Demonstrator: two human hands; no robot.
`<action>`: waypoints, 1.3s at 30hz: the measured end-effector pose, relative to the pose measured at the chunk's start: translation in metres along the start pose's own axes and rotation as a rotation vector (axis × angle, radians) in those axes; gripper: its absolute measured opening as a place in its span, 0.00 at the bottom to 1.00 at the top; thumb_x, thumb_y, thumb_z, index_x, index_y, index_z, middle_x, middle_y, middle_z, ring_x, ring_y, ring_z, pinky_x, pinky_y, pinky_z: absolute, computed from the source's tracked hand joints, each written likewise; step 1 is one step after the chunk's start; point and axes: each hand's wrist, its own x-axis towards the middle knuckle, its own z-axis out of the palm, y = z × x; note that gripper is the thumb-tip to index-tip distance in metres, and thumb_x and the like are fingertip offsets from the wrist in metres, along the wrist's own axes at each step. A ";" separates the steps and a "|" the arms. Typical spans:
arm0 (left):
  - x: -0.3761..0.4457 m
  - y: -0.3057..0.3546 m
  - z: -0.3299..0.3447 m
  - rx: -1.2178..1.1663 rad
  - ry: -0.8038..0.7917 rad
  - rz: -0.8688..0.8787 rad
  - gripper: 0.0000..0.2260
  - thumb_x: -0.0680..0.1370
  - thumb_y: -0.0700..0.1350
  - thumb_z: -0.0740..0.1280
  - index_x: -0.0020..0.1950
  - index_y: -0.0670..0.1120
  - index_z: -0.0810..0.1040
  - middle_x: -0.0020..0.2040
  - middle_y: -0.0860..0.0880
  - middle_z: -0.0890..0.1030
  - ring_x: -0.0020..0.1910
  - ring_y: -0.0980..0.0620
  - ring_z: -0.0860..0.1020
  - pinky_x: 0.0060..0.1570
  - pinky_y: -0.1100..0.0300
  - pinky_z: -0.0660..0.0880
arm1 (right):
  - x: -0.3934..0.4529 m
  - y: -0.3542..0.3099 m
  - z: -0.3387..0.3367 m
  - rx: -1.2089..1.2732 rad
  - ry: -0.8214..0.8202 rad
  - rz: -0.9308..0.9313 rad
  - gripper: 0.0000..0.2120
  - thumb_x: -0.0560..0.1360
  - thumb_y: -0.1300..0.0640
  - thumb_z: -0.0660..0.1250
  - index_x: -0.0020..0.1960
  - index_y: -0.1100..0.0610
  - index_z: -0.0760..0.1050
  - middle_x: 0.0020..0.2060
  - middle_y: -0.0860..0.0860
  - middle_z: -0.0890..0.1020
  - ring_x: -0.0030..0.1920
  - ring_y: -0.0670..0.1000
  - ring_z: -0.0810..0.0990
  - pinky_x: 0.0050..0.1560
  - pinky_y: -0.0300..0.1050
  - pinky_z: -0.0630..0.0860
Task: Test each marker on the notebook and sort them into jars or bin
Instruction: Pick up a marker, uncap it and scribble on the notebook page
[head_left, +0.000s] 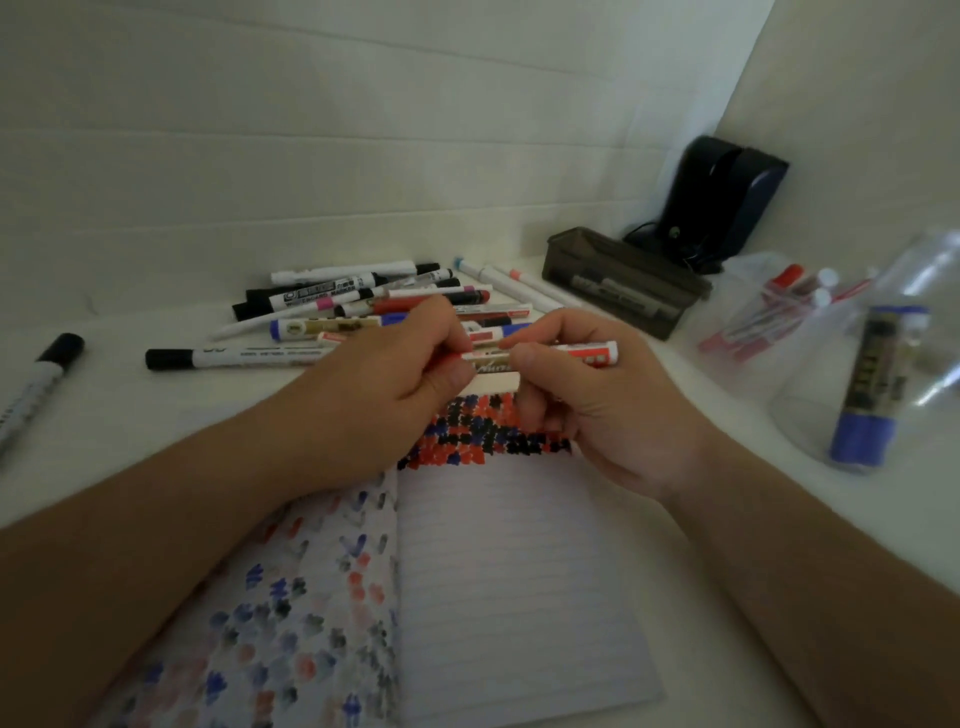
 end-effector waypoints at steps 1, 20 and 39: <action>0.004 -0.002 0.001 0.084 0.011 0.021 0.05 0.82 0.56 0.60 0.55 0.58 0.72 0.44 0.59 0.77 0.44 0.58 0.74 0.44 0.55 0.74 | 0.002 -0.003 -0.004 -0.012 0.034 -0.008 0.06 0.80 0.64 0.68 0.46 0.58 0.82 0.28 0.54 0.79 0.27 0.52 0.75 0.30 0.43 0.73; 0.015 -0.025 0.001 0.431 -0.068 -0.235 0.17 0.80 0.62 0.64 0.68 0.63 0.76 0.65 0.57 0.77 0.66 0.52 0.70 0.67 0.50 0.67 | 0.005 -0.034 -0.071 0.395 0.895 -0.122 0.24 0.79 0.60 0.68 0.73 0.47 0.68 0.62 0.55 0.81 0.44 0.54 0.88 0.44 0.44 0.80; -0.004 0.009 0.000 -0.021 0.039 0.230 0.09 0.76 0.43 0.69 0.52 0.54 0.73 0.47 0.58 0.78 0.46 0.54 0.79 0.44 0.53 0.78 | 0.003 -0.005 0.005 0.414 0.001 0.295 0.16 0.80 0.44 0.67 0.45 0.57 0.73 0.28 0.50 0.68 0.23 0.45 0.62 0.20 0.36 0.58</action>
